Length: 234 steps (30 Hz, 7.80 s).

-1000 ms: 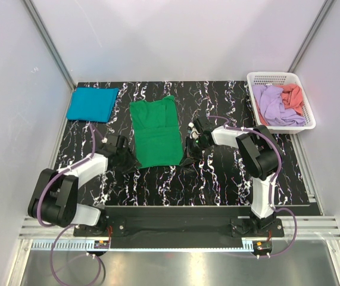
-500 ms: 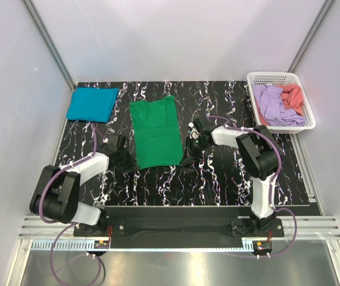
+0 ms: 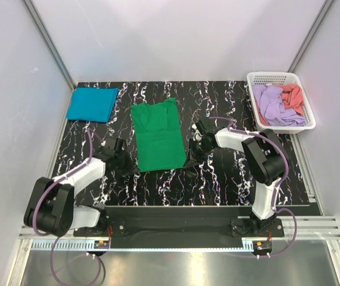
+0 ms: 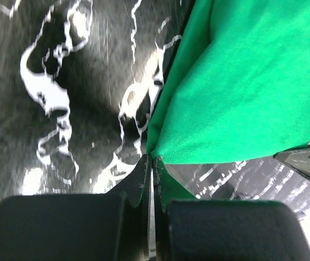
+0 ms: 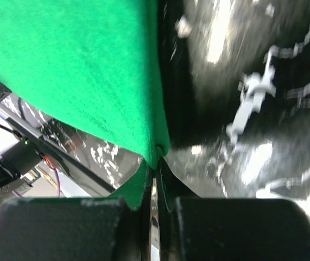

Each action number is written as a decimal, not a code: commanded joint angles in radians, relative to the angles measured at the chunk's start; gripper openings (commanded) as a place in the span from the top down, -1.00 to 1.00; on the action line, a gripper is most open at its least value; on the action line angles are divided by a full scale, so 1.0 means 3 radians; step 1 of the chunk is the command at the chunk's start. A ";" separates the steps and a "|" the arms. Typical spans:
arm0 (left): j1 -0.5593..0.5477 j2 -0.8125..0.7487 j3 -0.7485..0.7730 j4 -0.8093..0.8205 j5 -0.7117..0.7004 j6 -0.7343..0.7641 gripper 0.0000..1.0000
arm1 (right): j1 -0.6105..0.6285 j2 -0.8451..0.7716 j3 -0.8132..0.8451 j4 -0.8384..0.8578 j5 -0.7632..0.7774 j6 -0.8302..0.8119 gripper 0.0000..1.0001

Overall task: Fold and stack the t-shirts
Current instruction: Fold the tshirt, then neatly place the folded tshirt to the corner

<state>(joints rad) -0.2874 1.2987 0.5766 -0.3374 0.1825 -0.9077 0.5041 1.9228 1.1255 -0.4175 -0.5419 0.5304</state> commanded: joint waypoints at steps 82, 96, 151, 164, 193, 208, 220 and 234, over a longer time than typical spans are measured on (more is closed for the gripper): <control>0.0820 0.2701 0.3927 0.0608 -0.0280 0.0873 0.65 | -0.0519 0.2682 0.5028 0.0543 0.0292 0.0180 0.19; 0.0738 0.2334 0.3534 0.0434 0.0070 0.1226 0.32 | -0.0668 0.2125 0.4047 0.0139 0.0068 -0.0142 -0.04; 0.0748 0.2421 0.2522 0.0292 0.0363 0.1196 0.26 | -0.0402 0.1982 0.2686 0.0768 -0.0807 0.0037 0.31; 0.0958 0.2302 0.3411 -0.0430 0.0614 0.1435 -0.07 | -0.0402 0.0975 0.2625 -0.0044 -0.0567 0.0144 -0.29; 0.1009 0.3356 0.3846 -0.0250 0.0828 0.1359 -0.17 | -0.0428 0.0284 0.2123 -0.0449 -0.0362 -0.0383 -0.67; 0.1014 0.2682 0.3381 0.0383 0.1309 0.1272 -0.09 | -0.0423 0.0177 0.1929 -0.0470 -0.0357 -0.0418 -0.62; 0.0973 0.2921 0.4076 0.0373 0.1258 0.1098 0.24 | -0.0428 0.0309 0.1924 -0.0372 -0.0433 -0.0306 -0.52; 0.0912 0.3142 0.3815 0.0291 0.1115 0.1256 0.37 | -0.0428 0.0391 0.2093 -0.0480 -0.0449 -0.0377 -0.52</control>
<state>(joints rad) -0.0078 2.2971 1.6970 -0.2676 0.5327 -0.5709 0.3790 2.0407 1.7046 -0.5671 -0.6537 0.4294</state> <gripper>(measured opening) 0.303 0.763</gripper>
